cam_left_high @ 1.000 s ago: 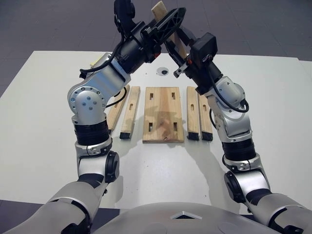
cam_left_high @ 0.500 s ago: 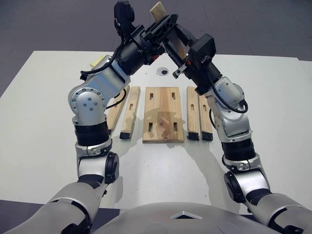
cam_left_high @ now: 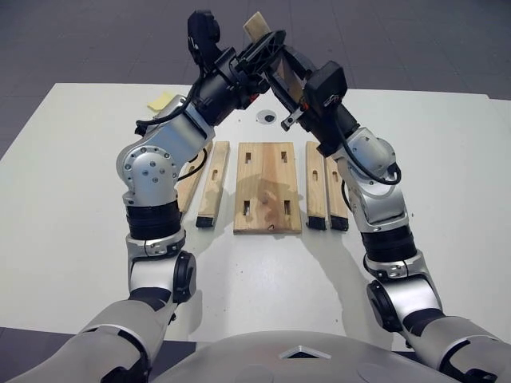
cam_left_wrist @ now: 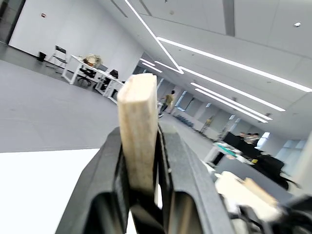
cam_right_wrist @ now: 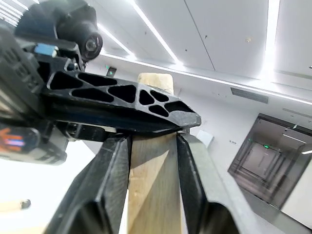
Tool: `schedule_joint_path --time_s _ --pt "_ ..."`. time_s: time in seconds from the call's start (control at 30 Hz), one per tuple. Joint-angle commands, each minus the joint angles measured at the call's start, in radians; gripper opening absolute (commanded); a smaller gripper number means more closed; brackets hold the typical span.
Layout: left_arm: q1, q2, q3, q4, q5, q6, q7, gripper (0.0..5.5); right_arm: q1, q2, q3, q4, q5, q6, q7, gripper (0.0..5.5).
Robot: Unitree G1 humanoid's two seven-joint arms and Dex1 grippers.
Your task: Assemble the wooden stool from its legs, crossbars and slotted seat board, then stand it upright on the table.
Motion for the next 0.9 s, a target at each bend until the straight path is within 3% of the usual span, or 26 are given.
schedule_joint_path --time_s 0.03,0.2,0.3,0.53,0.73,0.9 --pt "0.007 0.004 -0.011 0.051 0.138 -0.139 0.005 0.42 0.078 -0.064 0.028 0.061 -0.089 0.053 -0.004 2.29" --pt "0.046 0.03 0.107 0.042 0.138 -0.213 0.035 0.42 0.179 -0.116 -0.019 0.04 -0.126 0.107 -0.031 3.1" --pt "0.155 0.118 0.158 0.04 0.214 -0.227 0.053 0.42 0.191 -0.102 -0.135 0.012 -0.103 0.188 -0.13 3.52" --pt "0.422 0.128 0.106 -0.008 0.359 -0.251 0.075 0.42 0.145 0.052 -0.34 -0.056 0.01 0.29 -0.372 4.63" --pt "0.456 0.102 0.049 0.037 0.428 -0.311 0.056 0.42 0.14 0.093 -0.339 -0.086 0.035 0.305 -0.414 5.4" --pt "0.47 0.104 0.047 0.056 0.459 -0.339 0.044 0.42 0.149 0.1 -0.333 -0.101 0.044 0.304 -0.413 5.4"
